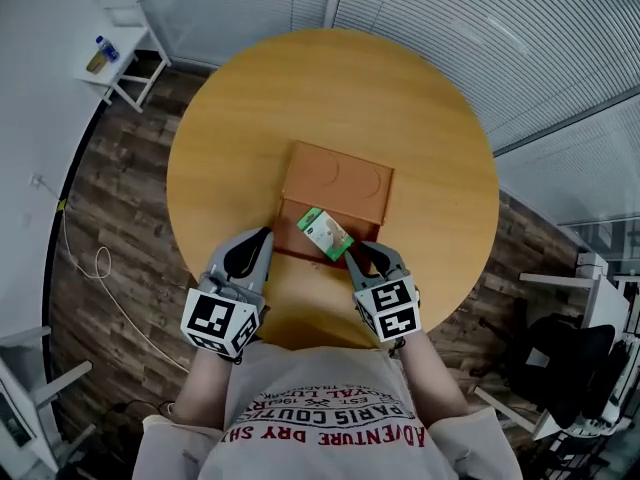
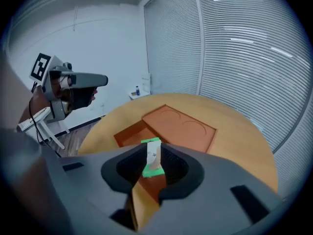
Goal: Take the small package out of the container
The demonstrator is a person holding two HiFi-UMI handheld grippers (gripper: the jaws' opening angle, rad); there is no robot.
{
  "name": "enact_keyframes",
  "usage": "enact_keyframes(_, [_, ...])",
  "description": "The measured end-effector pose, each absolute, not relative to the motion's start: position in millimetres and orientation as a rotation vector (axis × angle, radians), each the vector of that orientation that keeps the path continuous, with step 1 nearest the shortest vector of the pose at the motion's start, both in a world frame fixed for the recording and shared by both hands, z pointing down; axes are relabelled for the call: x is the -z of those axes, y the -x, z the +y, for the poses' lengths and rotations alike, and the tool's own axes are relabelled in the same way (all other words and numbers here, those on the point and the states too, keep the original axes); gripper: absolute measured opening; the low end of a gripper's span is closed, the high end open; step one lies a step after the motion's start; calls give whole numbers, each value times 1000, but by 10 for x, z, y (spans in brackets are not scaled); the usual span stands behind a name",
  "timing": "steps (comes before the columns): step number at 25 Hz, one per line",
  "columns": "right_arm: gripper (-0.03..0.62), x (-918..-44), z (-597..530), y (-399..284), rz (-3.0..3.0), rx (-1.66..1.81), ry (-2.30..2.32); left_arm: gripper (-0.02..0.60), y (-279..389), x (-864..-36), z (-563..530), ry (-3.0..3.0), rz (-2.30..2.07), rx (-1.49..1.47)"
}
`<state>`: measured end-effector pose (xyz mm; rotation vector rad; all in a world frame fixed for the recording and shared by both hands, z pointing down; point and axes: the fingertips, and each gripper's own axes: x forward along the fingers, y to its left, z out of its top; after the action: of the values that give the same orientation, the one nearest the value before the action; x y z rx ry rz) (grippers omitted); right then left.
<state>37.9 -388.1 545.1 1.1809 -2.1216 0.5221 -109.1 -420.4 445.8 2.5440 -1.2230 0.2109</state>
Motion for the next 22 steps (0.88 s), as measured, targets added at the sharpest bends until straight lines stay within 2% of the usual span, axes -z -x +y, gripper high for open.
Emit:
enact_keyframes(4, [206, -5786, -3947, -177, -2046, -535, -1114, 11, 1311, -4657, -4362, -2522, -1210, -230])
enact_keyframes(11, [327, -6298, -4069, -11, -1925, -582, -1044, 11, 1543, -4943, -4470, -2490, -1151, -263])
enact_keyframes(15, [364, -6519, -4149, -27, -1851, -561, -992, 11, 1578, -5084, -4515, -2465, -1127, -281])
enact_keyframes(22, [374, -6795, -4232, -35, -1783, -597, -958, 11, 1590, -5226, -4588, -2451, -1093, -308])
